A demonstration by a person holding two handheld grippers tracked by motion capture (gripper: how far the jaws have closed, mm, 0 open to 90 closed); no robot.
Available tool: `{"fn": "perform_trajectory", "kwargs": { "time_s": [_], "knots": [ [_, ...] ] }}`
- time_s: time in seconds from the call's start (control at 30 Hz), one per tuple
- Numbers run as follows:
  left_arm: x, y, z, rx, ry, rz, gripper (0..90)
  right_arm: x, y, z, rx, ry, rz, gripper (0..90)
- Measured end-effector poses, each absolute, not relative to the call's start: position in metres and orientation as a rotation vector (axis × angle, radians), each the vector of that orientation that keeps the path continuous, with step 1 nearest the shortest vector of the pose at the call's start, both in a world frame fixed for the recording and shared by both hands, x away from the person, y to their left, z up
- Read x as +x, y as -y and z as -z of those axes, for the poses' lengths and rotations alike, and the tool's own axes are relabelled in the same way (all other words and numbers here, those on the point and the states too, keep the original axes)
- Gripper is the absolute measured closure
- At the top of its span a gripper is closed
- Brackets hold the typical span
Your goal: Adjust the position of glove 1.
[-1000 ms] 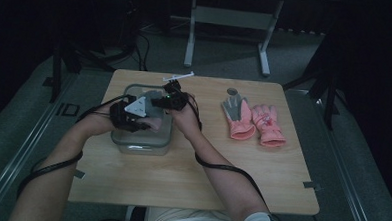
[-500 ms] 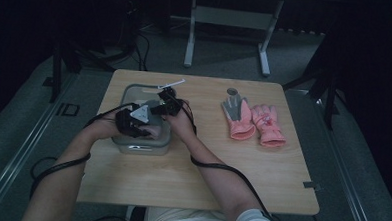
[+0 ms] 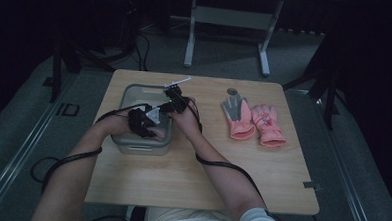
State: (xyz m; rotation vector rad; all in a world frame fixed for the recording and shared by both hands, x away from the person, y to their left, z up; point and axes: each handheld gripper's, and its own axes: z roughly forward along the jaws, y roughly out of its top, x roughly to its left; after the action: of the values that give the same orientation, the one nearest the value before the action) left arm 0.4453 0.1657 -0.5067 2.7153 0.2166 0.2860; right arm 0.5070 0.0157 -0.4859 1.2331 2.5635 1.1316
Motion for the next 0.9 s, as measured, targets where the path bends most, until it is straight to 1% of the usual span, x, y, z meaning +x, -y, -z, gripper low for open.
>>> {"fn": "perform_trajectory", "kwargs": {
  "time_s": [0.1,0.2,0.27,0.4,0.47,0.53,0.6,0.63,0.73,0.8,0.9],
  "knots": [
    [0.448,-0.165,0.509,2.708,-0.235,-0.275,66.7,0.506,-0.003,0.482,1.239,-2.541,-1.173,63.8],
    [0.447,-0.165,0.508,2.708,-0.248,-0.273,63.6,0.503,0.009,0.473,1.237,-2.519,-1.217,63.3],
    [0.446,-0.167,0.506,2.701,-0.277,-0.266,58.4,0.500,0.018,0.466,1.219,-2.511,-1.257,62.6],
    [0.442,-0.173,0.495,2.669,-0.332,-0.293,48.8,0.489,0.034,0.454,1.143,-2.515,-1.305,61.3],
    [0.440,-0.176,0.488,2.640,-0.354,-0.292,47.3,0.482,0.041,0.449,1.097,-2.520,-1.325,60.6],
    [0.438,-0.177,0.481,2.620,-0.387,-0.324,41.7,0.477,0.048,0.445,1.067,-2.527,-1.338,59.8],
    [0.434,-0.178,0.472,2.588,-0.410,-0.347,41.1,0.470,0.056,0.440,1.030,-2.526,-1.347,59.9],
    [0.432,-0.178,0.469,2.569,-0.435,-0.349,38.7,0.468,0.060,0.439,1.019,-2.527,-1.351,60.0],
    [0.428,-0.174,0.461,2.517,-0.468,-0.347,36.7,0.462,0.073,0.435,1.004,-2.509,-1.360,60.2],
    [0.424,-0.169,0.456,2.482,-0.488,-0.377,35.2,0.459,0.081,0.434,0.989,-2.500,-1.364,60.3],
    [0.419,-0.160,0.451,2.454,-0.489,-0.383,35.8,0.456,0.097,0.431,0.951,-2.489,-1.380,60.4]
  ]
}}
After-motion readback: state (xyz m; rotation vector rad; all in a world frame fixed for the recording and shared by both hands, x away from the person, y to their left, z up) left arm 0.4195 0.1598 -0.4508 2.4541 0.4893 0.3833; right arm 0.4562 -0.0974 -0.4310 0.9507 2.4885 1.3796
